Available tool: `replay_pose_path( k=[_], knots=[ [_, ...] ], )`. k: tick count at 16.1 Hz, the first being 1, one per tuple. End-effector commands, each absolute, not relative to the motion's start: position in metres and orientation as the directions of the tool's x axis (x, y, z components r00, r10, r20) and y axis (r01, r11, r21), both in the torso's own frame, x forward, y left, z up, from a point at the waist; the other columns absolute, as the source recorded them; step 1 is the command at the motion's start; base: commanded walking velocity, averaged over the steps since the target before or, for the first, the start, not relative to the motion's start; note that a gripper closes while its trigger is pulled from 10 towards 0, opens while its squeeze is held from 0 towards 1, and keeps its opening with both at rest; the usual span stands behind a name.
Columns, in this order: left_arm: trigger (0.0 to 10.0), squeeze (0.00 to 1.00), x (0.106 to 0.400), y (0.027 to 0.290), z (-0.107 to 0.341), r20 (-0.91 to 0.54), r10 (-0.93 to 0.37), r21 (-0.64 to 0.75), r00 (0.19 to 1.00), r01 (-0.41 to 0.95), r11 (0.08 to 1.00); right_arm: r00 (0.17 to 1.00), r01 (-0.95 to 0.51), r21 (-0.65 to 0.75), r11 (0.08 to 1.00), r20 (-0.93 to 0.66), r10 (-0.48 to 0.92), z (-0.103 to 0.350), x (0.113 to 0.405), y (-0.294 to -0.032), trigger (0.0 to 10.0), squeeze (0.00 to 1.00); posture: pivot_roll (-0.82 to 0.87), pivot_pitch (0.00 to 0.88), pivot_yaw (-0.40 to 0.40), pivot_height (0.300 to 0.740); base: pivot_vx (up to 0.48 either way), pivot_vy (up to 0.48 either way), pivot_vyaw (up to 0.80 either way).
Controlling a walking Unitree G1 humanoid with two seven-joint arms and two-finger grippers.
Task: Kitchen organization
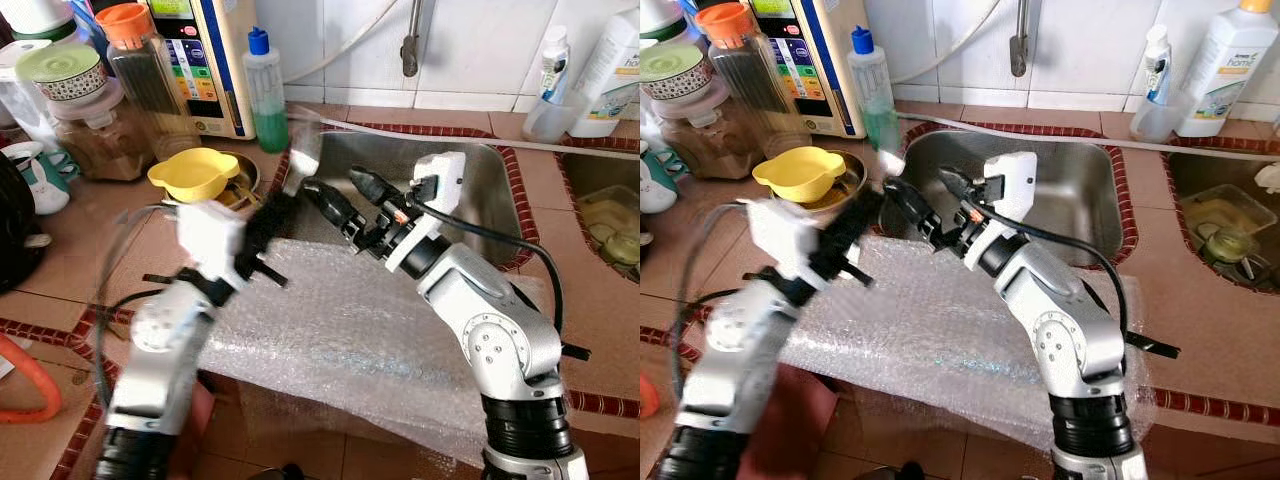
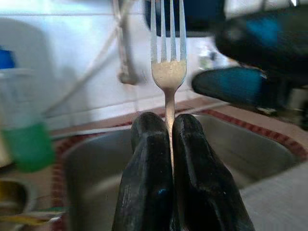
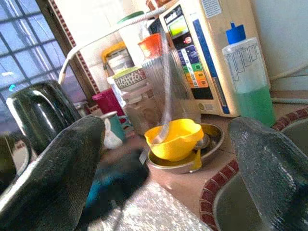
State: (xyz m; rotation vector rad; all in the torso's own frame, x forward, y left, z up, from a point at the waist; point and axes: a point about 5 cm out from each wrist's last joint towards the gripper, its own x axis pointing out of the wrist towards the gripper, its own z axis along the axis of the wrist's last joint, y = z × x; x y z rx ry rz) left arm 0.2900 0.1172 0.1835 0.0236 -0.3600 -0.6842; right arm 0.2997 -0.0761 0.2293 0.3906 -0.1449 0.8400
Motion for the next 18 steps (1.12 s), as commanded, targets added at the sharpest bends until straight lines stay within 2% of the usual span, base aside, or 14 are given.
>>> replay_pose_path(
  k=[1,3,7,8,9,12,14,15,16,18],
  knots=[
    [0.0,0.0,0.29,0.113,0.185,0.314,-0.652,0.186,0.69,0.629,0.755,0.66,-0.75,0.305,0.587,0.285,0.695,0.233,0.302,-0.075,10.0,0.0,-0.2,0.112,0.109,0.74,0.0,0.0,0.0],
    [0.0,0.0,0.289,0.105,0.187,0.328,-0.664,0.177,0.672,0.646,0.742,0.674,-0.736,0.363,0.572,0.313,0.669,0.239,0.309,-0.076,10.0,0.0,-0.21,0.115,0.117,0.74,0.0,0.0,0.0],
    [0.0,0.0,0.285,0.09,0.185,0.327,-0.7,0.192,0.635,0.681,0.707,0.72,-0.692,0.369,0.621,0.29,0.631,0.24,0.325,-0.072,10.0,0.0,-0.21,0.12,0.127,0.74,0.0,0.0,0.0],
    [0.0,0.0,0.285,0.09,0.185,0.328,-0.7,0.192,0.634,0.681,0.707,0.726,-0.685,0.374,0.625,0.279,0.629,0.239,0.327,-0.07,7.6,0.0,-0.21,0.122,0.128,0.74,0.0,0.0,0.0],
    [0.0,0.0,0.285,0.089,0.185,0.329,-0.7,0.191,0.634,0.681,0.707,0.738,-0.67,0.383,0.635,0.257,0.624,0.237,0.331,-0.067,0.0,0.0,-0.21,0.123,0.126,0.74,0.0,0.0,0.0],
    [0.0,0.0,0.287,0.091,0.183,0.318,-0.692,0.207,0.648,0.665,0.718,0.75,-0.657,0.369,0.657,0.238,0.617,0.239,0.337,-0.06,0.0,0.0,-0.2,0.123,0.123,0.74,0.0,0.0,0.0],
    [0.0,0.0,0.291,0.094,0.179,0.286,-0.676,0.265,0.679,0.622,0.737,0.752,-0.657,0.309,0.688,0.21,0.624,0.239,0.338,-0.056,0.0,0.0,-0.2,0.122,0.12,0.74,0.0,0.0,0.0],
    [1.0,0.0,0.293,0.095,0.178,0.286,-0.661,0.263,0.694,0.607,0.75,0.753,-0.656,0.293,0.695,0.204,0.625,0.239,0.338,-0.055,0.0,0.0,-0.21,0.121,0.119,0.74,0.0,0.0,0.0],
    [2.7,0.0,0.296,0.097,0.177,0.278,-0.647,0.269,0.71,0.589,0.762,0.753,-0.657,0.283,0.699,0.201,0.626,0.239,0.339,-0.054,0.0,0.0,-0.21,0.121,0.118,0.74,0.0,0.0,0.0],
    [2.5,0.0,0.298,0.097,0.177,0.274,-0.645,0.278,0.714,0.583,0.763,0.755,-0.655,0.262,0.709,0.191,0.627,0.237,0.339,-0.053,0.0,0.0,-0.21,0.119,0.116,0.74,0.0,0.0,0.0]
  ],
)
